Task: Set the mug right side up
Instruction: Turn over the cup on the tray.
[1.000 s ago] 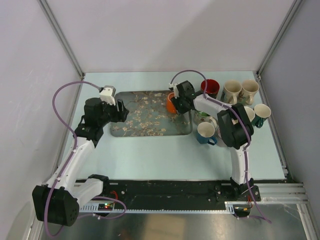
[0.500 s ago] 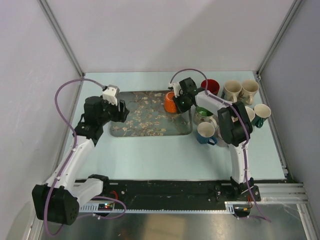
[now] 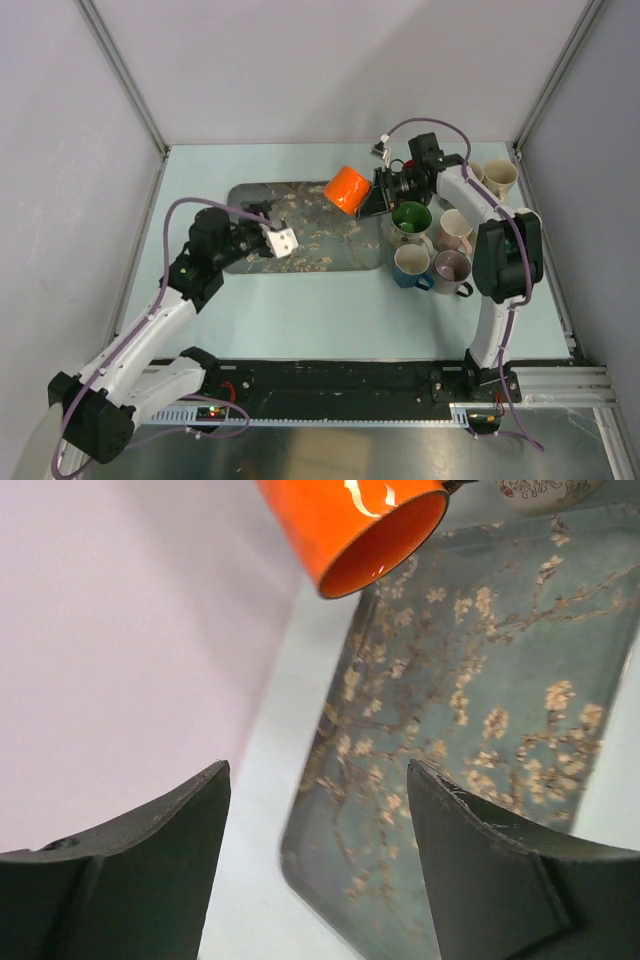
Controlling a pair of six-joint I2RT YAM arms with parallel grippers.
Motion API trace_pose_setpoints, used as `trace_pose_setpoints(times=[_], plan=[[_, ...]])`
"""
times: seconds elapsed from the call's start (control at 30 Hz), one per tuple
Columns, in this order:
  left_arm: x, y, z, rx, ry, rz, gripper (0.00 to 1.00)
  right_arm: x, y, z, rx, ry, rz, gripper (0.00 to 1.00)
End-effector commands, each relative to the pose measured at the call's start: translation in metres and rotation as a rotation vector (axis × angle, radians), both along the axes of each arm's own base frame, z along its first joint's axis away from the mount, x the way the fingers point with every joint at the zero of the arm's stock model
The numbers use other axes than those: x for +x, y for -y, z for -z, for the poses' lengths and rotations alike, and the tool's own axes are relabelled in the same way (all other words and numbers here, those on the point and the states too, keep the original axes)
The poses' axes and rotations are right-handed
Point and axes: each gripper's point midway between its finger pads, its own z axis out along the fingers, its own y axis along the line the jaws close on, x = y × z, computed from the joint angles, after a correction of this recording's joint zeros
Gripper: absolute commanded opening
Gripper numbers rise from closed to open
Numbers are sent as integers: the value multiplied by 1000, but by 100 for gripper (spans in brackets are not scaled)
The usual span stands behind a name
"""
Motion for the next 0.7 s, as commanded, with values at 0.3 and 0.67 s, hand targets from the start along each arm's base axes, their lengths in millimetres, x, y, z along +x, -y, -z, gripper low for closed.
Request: trace_pose_setpoints(times=[0.3, 0.67], plan=[[12, 65, -48, 112, 536, 214, 79, -78, -30, -93, 343, -235, -335, 0], [25, 92, -74, 98, 642, 249, 64, -88, -36, -96, 339, -226, -370, 0]])
